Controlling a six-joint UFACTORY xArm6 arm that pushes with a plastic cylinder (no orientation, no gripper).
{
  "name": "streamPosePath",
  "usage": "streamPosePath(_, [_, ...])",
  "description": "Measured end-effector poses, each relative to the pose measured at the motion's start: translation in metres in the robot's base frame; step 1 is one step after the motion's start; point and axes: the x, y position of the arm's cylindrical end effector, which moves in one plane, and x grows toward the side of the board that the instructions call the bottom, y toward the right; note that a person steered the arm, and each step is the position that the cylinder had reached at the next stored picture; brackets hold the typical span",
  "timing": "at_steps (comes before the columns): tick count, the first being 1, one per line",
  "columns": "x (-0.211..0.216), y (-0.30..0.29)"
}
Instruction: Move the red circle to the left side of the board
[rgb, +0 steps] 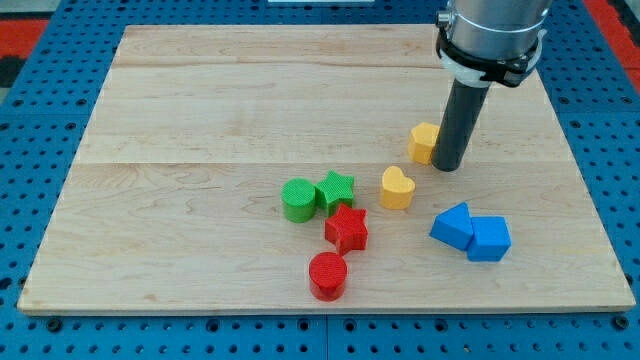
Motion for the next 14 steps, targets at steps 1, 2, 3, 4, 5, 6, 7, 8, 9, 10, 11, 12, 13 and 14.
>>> streamPosePath(1, [0.03,-0.022])
streamPosePath(2, [0.051,-0.051])
streamPosePath(3, [0.062,-0.068])
streamPosePath(4, [0.085,-0.068])
streamPosePath(5, [0.089,-0.088])
streamPosePath(6, [0.079,-0.1])
streamPosePath(7, [0.068,-0.091])
streamPosePath(8, [0.042,-0.071])
streamPosePath(9, [0.015,-0.058])
streamPosePath(10, [0.024,-0.076])
streamPosePath(11, [0.026,-0.101])
streamPosePath(12, [0.049,-0.107])
streamPosePath(13, [0.069,-0.107])
streamPosePath(14, [0.084,-0.108])
